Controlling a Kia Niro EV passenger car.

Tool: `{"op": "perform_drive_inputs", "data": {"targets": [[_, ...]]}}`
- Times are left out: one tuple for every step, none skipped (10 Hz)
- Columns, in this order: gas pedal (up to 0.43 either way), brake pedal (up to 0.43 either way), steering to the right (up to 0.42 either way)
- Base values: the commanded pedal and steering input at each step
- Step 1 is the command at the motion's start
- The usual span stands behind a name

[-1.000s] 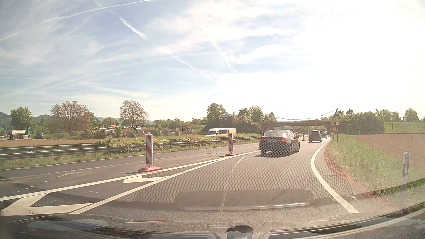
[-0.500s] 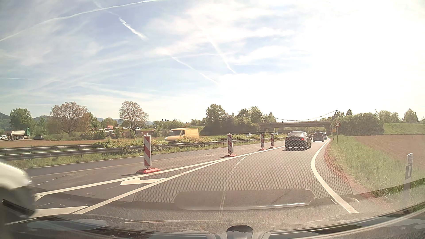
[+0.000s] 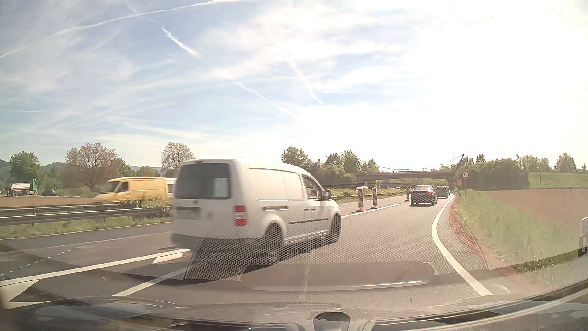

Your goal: Follow the waypoints while adhering to traffic rules and regulations

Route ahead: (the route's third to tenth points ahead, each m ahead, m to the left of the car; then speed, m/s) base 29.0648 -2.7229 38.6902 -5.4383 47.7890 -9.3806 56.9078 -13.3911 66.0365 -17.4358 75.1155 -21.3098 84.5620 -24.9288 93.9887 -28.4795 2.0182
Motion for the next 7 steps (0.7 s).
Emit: {"op": "perform_drive_inputs", "data": {"targets": [[0.52,0.0,0.079],[0.52,0.0,0.075],[0.52,0.0,0.079],[0.52,0.0,0.091],[0.52,0.0,0.103],[0.52,0.0,0.117],[0.52,0.0,0.13]]}}
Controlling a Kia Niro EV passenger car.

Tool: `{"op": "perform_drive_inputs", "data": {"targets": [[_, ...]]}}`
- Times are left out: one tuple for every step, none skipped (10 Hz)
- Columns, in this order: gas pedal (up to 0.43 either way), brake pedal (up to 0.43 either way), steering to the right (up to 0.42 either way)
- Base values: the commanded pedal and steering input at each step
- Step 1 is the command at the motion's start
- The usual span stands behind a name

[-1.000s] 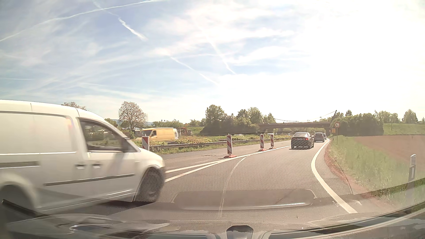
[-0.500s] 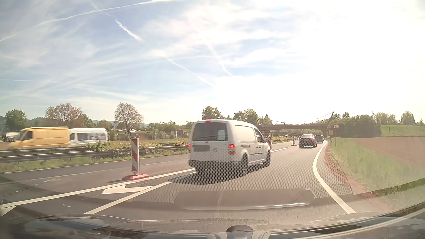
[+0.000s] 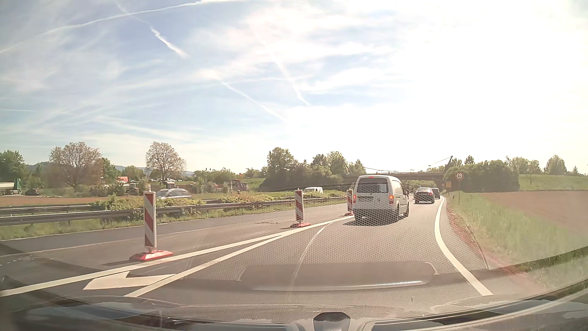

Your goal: Follow the waypoints while adhering to traffic rules and regulations

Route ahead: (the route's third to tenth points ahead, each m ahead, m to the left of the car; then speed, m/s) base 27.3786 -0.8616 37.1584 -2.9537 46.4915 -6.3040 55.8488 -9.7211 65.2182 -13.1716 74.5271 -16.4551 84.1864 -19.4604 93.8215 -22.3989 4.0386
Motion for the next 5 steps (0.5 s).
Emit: {"op": "perform_drive_inputs", "data": {"targets": [[0.52,0.0,0.138],[0.52,0.0,0.145],[0.52,0.0,0.148],[0.52,0.0,0.147],[0.52,0.0,0.147]]}}
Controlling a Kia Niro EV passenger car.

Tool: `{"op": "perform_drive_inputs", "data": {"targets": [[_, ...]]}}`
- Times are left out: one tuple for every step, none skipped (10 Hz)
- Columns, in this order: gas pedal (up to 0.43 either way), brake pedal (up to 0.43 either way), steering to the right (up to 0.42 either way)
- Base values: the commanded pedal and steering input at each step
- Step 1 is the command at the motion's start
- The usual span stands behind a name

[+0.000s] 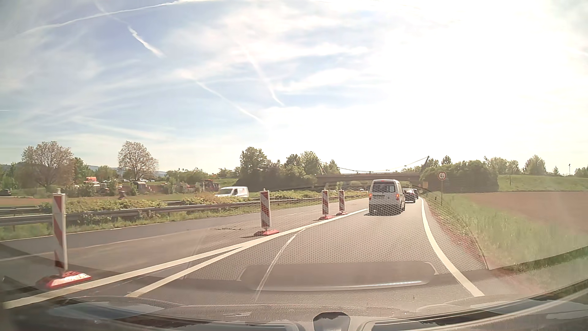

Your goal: Follow the waypoints while adhering to traffic rules and regulations

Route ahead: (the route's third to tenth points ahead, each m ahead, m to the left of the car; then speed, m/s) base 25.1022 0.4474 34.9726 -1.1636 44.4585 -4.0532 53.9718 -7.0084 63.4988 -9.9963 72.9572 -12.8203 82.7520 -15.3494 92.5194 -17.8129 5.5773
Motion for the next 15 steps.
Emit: {"op": "perform_drive_inputs", "data": {"targets": [[0.52,0.0,0.145],[0.512,0.0,0.144],[0.5,0.0,0.141],[0.488,0.0,0.134],[0.48,0.0,0.126],[0.48,0.0,0.115],[0.48,0.0,0.106],[0.48,0.0,0.099],[0.469,0.0,0.089],[0.461,0.0,0.084],[0.461,0.0,0.079],[0.449,0.0,0.072],[0.441,0.0,0.065],[0.421,0.0,0.058],[0.409,0.0,0.053]]}}
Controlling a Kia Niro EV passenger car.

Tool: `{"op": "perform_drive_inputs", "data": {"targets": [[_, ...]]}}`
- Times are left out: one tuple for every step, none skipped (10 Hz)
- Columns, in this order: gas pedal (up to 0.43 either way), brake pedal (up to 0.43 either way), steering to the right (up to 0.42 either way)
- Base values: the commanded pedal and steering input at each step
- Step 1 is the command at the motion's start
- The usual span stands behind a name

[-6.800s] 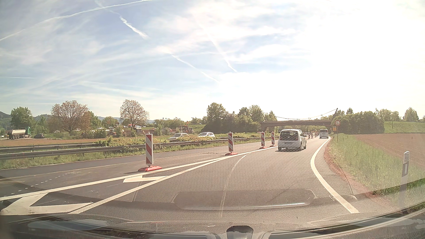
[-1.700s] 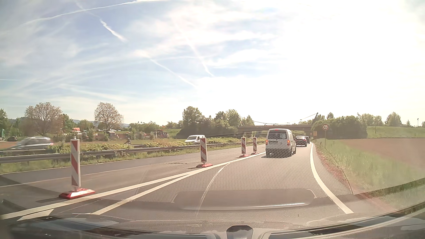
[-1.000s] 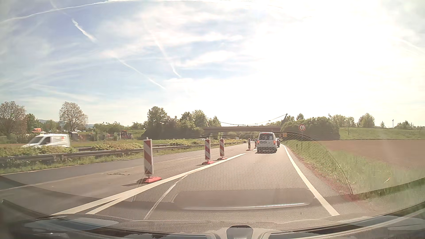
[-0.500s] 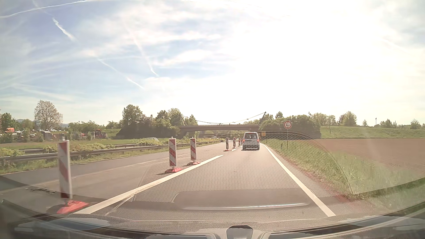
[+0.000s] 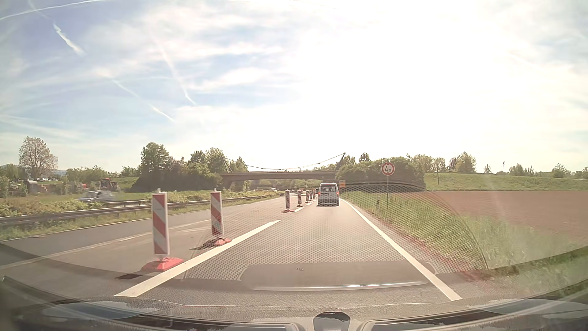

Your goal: Follow the waypoints while adhering to traffic rules and regulations

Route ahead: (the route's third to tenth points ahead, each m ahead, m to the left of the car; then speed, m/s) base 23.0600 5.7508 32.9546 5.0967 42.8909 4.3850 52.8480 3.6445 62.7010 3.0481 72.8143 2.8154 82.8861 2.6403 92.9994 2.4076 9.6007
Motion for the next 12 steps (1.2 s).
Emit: {"op": "perform_drive_inputs", "data": {"targets": [[0.378,0.0,0.049],[0.35,0.0,0.042],[0.35,0.0,0.033],[0.35,0.0,0.032],[0.35,0.0,0.033],[0.35,0.0,0.031],[0.339,0.0,0.025],[0.311,0.0,0.018],[0.299,0.0,0.013],[0.287,0.0,0.01],[0.24,0.0,0.008],[0.228,0.0,0.005]]}}
